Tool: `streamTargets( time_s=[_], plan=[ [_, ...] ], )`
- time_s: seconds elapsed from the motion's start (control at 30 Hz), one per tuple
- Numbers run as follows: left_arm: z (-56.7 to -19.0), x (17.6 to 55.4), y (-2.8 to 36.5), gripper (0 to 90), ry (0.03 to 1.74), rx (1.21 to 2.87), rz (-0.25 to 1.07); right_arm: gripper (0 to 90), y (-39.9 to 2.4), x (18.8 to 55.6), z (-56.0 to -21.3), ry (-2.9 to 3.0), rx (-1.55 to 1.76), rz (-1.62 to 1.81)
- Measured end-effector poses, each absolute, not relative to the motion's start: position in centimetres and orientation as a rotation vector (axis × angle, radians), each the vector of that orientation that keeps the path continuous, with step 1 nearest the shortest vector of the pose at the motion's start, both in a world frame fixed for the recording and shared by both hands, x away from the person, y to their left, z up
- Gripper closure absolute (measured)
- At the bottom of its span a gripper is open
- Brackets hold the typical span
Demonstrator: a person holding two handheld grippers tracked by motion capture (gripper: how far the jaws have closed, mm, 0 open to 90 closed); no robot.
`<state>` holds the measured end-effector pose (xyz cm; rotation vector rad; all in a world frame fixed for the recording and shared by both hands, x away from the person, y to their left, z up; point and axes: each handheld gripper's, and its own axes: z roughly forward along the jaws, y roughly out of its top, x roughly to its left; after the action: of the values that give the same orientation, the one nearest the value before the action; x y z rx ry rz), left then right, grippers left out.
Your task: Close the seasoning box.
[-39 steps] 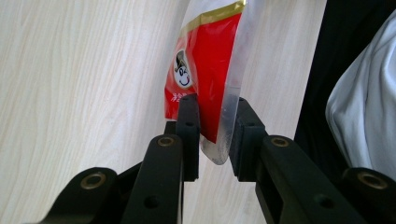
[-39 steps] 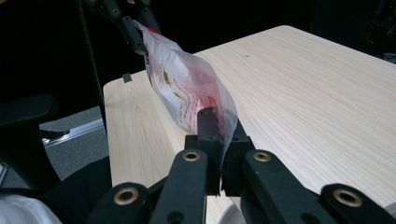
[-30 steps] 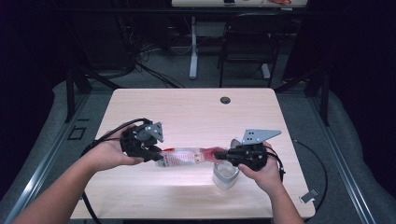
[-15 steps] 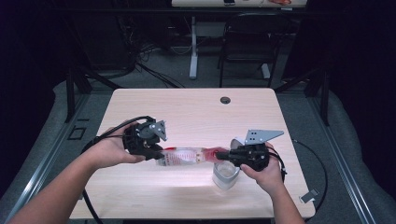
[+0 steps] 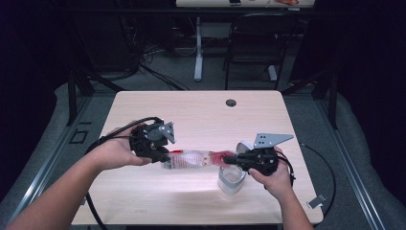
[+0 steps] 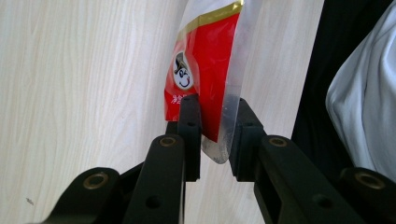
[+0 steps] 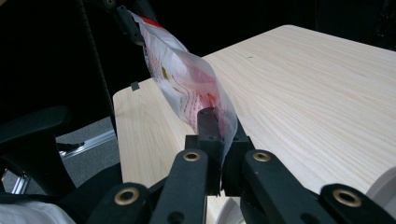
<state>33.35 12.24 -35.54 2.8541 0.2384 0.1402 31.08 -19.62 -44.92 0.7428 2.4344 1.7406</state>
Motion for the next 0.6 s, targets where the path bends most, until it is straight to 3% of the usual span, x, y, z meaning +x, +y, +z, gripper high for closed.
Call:
streamTargets(
  time_s=[0.6],
  plan=[
    [-34.54,33.48,11.47,78.6,0.210,2.884,0.138,89.8,-20.12,30.88,-44.86,2.447,0.744,1.751]
  ],
)
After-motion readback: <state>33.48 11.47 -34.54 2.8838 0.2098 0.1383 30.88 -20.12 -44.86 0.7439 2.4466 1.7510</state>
